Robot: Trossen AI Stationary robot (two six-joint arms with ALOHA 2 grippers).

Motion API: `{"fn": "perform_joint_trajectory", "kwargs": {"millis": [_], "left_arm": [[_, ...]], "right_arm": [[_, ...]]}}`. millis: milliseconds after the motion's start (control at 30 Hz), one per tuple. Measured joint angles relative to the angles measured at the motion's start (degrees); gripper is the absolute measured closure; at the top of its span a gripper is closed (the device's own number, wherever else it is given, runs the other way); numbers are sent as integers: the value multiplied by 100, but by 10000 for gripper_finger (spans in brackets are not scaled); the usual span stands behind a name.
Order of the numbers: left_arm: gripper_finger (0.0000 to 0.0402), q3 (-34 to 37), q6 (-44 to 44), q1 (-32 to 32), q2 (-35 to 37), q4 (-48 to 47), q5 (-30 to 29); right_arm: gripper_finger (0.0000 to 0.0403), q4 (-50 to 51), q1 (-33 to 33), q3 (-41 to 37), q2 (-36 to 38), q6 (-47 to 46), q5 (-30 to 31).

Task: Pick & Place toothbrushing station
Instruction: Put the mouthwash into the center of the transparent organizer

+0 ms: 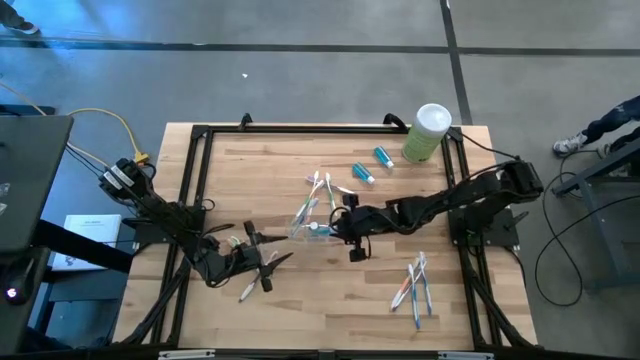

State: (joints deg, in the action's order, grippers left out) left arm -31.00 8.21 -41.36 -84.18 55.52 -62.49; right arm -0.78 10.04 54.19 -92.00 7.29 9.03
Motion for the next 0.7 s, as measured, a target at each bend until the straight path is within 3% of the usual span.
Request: {"fn": "perform_joint_trajectory", "kwargs": {"millis": [233, 700], "left_arm": [[201, 1, 180, 0, 0, 0, -233], [201, 2, 540, 122, 0, -22, -370]], "right_arm": [[318, 6, -209, 4, -219, 136, -464], [317, 3, -413, 0, -213, 352, -802]]}}
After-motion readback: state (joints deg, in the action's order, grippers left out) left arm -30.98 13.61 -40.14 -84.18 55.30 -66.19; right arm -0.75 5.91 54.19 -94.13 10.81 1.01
